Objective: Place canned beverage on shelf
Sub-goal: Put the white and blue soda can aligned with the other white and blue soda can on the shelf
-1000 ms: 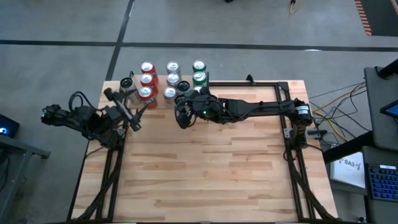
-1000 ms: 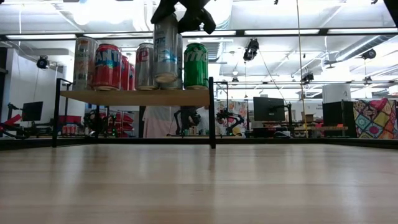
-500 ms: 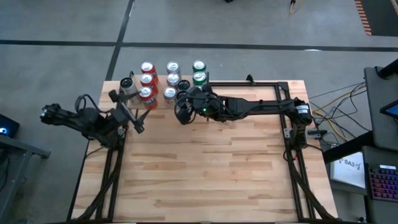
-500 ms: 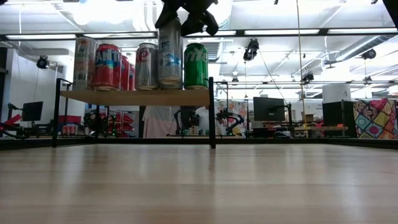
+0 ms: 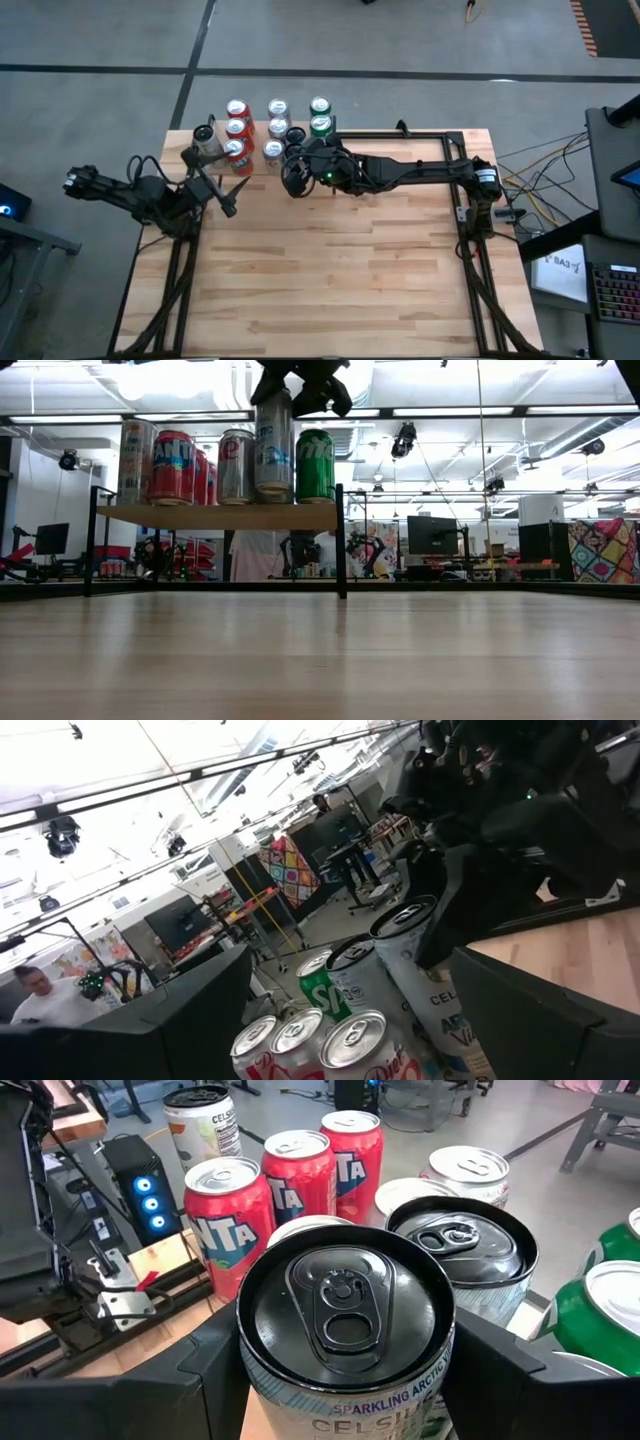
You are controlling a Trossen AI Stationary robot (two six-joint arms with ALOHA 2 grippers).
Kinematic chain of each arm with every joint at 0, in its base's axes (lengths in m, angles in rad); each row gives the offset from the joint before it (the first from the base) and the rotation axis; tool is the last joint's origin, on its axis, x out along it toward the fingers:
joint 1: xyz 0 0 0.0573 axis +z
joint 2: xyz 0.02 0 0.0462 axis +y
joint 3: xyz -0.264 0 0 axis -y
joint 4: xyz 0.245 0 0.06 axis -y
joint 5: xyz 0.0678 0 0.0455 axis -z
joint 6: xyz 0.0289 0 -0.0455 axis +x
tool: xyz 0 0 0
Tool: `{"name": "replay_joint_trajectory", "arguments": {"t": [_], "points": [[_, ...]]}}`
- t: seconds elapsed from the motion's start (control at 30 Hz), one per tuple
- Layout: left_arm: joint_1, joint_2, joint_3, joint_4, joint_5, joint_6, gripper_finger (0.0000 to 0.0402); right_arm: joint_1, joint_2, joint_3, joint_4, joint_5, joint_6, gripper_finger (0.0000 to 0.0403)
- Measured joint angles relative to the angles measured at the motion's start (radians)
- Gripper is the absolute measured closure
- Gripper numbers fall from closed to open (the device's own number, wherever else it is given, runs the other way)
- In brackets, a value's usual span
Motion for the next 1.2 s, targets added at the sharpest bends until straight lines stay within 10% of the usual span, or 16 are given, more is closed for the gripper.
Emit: {"name": "replay_joint_trajectory", "arguments": {"t": [0.9,1.2], "points": [[0.0,0.178,-0.02,-0.071,0.187,-0.378,0.0074,-0.016,0.001,-0.013,0.031,0.0,-0.019,0.0166],[0.0,0.31,-0.12,0.128,0.217,-0.506,0.0122,-0.024,0.001,-0.016,0.038,0.002,-0.027,0.0166]]}}
